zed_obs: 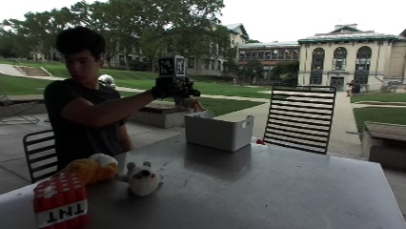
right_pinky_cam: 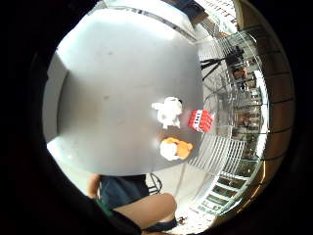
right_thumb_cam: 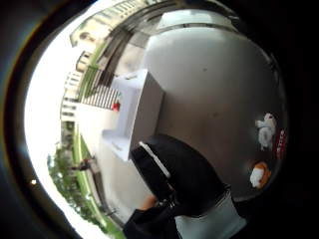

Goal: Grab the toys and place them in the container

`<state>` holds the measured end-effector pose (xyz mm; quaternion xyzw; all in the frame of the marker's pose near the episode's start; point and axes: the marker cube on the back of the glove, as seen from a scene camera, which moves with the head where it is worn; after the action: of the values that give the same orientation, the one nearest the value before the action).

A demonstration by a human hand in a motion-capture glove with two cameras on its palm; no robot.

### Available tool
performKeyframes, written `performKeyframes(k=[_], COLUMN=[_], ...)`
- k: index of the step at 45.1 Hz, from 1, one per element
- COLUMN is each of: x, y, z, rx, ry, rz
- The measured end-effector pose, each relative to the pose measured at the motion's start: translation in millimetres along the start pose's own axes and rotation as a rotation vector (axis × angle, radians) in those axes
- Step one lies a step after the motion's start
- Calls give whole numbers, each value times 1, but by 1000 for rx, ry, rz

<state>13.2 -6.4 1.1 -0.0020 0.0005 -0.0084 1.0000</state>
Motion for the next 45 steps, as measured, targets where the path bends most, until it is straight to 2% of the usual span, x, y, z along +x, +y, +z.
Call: performKeyframes(k=[10,18,26,30,45], x=[18,7,53,52,188], y=[-9,2,1,24,107], z=[3,5,6,4,43], rx=[0,-13,9,7,-25], ry=[18,13,85,62,46], rz=[-41,-34,-65,-74,-17])
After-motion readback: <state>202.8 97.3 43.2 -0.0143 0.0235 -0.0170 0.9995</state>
